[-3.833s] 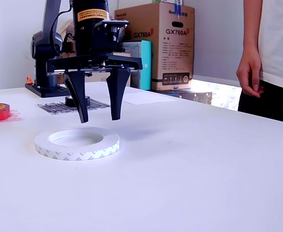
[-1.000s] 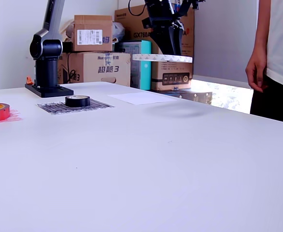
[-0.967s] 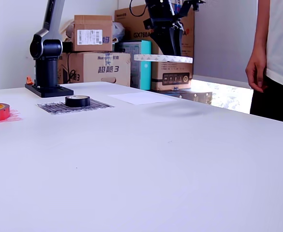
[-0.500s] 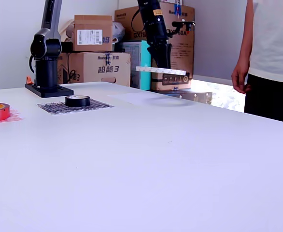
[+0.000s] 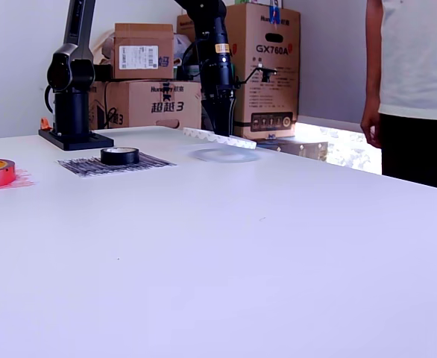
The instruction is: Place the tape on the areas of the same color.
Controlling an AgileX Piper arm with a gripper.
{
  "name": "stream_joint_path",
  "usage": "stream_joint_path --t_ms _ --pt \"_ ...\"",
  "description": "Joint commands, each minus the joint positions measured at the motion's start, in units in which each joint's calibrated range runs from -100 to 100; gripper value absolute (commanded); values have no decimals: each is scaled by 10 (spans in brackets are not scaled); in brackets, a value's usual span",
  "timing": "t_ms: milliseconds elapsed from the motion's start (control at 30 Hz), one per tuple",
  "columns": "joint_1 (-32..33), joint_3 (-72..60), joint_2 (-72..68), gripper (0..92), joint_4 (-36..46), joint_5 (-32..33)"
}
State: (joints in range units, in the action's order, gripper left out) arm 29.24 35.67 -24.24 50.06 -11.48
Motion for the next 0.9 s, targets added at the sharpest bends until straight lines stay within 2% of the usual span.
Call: stream_joint_path --t_ms 0,367,533,867 --pt "16 -3 4 0 5 -9" --pt "47 -3 4 0 5 -10" --pt "53 6 4 0 5 -39" --pt "64 9 4 0 4 -55"
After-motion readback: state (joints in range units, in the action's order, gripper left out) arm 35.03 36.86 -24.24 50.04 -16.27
